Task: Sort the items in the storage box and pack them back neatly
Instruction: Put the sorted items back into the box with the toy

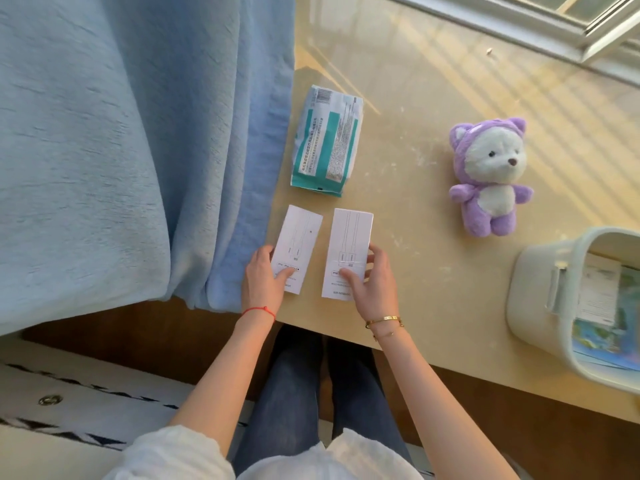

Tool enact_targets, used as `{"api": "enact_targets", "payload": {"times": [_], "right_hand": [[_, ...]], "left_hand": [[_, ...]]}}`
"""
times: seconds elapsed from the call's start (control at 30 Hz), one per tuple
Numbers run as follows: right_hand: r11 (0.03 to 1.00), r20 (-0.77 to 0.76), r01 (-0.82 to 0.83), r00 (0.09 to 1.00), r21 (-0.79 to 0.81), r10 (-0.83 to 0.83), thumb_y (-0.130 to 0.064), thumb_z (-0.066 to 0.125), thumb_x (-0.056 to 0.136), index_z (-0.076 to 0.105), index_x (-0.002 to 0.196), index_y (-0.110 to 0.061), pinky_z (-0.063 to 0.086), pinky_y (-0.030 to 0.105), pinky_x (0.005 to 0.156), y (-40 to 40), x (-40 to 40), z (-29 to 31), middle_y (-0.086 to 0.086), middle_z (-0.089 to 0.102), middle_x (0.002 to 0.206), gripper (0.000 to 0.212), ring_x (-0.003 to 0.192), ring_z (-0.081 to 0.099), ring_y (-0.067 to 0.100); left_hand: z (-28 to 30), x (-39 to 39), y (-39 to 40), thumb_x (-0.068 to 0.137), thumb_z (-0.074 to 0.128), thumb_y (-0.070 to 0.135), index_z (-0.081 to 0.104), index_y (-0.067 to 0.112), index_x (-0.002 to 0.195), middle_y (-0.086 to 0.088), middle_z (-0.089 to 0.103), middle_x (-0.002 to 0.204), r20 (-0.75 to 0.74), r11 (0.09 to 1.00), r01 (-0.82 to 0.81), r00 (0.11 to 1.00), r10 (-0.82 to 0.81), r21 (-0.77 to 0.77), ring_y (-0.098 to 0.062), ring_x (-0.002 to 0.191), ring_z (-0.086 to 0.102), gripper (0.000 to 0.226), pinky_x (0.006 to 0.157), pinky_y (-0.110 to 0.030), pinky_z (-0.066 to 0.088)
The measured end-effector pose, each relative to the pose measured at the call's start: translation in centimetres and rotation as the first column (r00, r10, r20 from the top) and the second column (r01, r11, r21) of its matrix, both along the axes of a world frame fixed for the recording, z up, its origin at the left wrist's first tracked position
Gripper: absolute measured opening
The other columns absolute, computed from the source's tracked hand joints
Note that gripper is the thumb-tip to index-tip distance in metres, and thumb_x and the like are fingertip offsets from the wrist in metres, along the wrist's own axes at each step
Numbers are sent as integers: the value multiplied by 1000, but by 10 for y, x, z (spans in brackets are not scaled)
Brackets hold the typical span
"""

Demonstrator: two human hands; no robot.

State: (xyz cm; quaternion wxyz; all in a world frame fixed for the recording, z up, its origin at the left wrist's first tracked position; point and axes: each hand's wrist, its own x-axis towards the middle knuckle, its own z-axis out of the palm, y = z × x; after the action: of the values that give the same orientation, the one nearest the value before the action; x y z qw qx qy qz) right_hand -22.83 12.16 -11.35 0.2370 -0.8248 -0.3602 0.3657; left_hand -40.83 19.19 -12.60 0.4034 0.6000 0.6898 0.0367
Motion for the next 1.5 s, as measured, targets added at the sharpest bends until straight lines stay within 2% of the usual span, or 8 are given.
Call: {"api": "enact_targets", "payload": {"times": [0.1,0.23,0.4,0.47,0.57,0.87,1.0,1.5], "right_hand": [[999,-16,34,999,38,-33,-35,68,83,39,130,-19,54,27,69,-7,9,15,-1,55,117,57,94,61,15],[992,-20,92,996,89,-91,-35,69,83,40,130,-20,53,22,68,-23,30,45,-3,55,116,57,91,61,13],[972,4,161,987,170,-164,-30,70,82,42,130,-19,48,14,66,-56,73,89,-3,55,115,56,88,59,7],[961,16,183,982,208,-191,-30,70,82,42,130,-21,51,19,70,-74,97,104,-3,56,116,56,92,59,8],[950,50,202,974,239,-220,-32,70,82,41,130,-23,55,24,73,-104,142,124,-4,56,118,57,97,60,9],[950,106,254,955,185,-276,-26,70,84,41,131,-13,45,9,59,-195,314,148,-1,55,112,57,87,58,10],[958,135,248,954,144,-267,-27,72,81,43,128,-13,46,28,78,-218,375,130,4,58,117,56,99,56,16],[976,69,161,986,-146,-152,-33,67,85,36,133,-12,47,39,85,-211,453,32,10,48,134,61,111,57,30]], "left_hand": [[13,4,-3,81,72,24,49,18,114,-4,62,118,36,1000,2,999,-2,-2,-22,104,62,41,76,-28,54],[48,15,-6,79,73,30,43,22,133,-3,60,123,56,999,29,998,-31,30,-22,107,62,62,79,-43,58],[113,54,-16,81,71,30,48,23,134,0,63,117,161,989,67,983,-88,130,-7,89,61,58,60,-15,49],[135,79,-26,81,71,30,47,24,134,0,64,117,200,985,94,972,-123,147,-5,85,62,58,56,-14,49],[159,126,-44,80,72,32,47,26,135,3,66,116,252,981,119,955,-155,153,-6,86,65,61,61,-21,57],[179,303,-131,72,79,32,57,31,125,15,68,95,372,980,134,911,-179,144,-4,77,66,58,75,-34,57],[165,366,-162,71,80,24,60,28,120,13,69,92,402,983,126,900,-169,131,-4,74,66,53,76,-31,56],[67,477,-206,82,70,26,52,12,126,-10,63,116,38,971,241,970,-241,16,-29,106,60,50,91,-39,48]]}}
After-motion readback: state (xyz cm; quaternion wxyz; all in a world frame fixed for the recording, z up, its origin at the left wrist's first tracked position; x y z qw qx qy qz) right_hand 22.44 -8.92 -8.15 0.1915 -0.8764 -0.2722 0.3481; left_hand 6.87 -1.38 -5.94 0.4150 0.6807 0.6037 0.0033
